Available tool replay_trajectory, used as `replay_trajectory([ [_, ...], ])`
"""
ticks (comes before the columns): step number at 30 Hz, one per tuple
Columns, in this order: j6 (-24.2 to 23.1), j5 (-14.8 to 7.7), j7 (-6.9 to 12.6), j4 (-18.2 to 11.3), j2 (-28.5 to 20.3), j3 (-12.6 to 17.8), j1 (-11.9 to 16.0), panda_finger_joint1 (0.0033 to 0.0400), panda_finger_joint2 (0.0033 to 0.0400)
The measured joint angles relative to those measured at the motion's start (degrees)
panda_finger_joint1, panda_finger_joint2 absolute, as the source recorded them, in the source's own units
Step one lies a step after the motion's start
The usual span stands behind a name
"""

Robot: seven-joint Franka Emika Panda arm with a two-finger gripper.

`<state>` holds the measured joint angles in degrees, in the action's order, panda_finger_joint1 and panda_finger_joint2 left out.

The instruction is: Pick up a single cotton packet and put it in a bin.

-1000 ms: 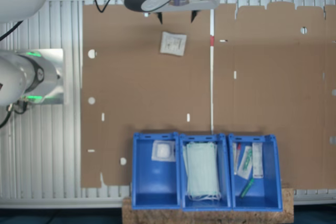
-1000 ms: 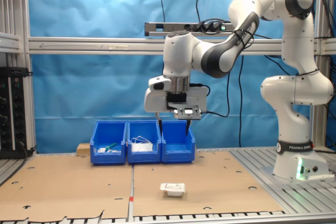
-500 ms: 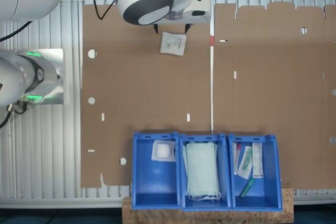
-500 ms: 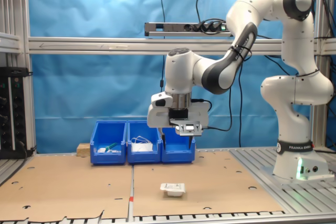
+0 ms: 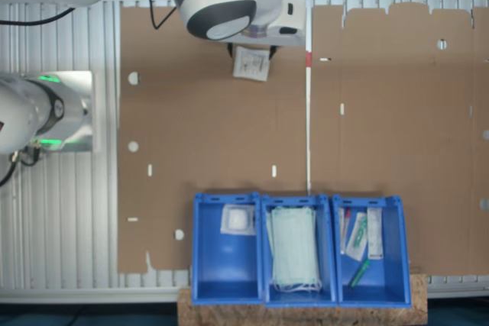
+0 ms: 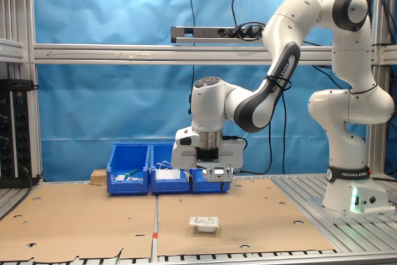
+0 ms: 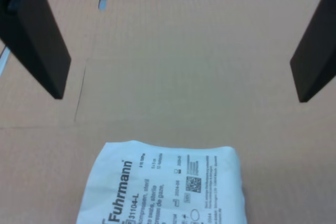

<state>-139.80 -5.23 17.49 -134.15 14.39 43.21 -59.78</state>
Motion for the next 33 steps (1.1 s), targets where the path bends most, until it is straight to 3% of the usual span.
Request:
replay_trajectory([
  [20,-2.46,7.66,0.00,8.21,11.77,-0.37,0.07,0.0400,0.0400],
  [33,-2.87,11.27,0.00,9.30,14.03,-1.91,0.06,0.0400,0.0400],
])
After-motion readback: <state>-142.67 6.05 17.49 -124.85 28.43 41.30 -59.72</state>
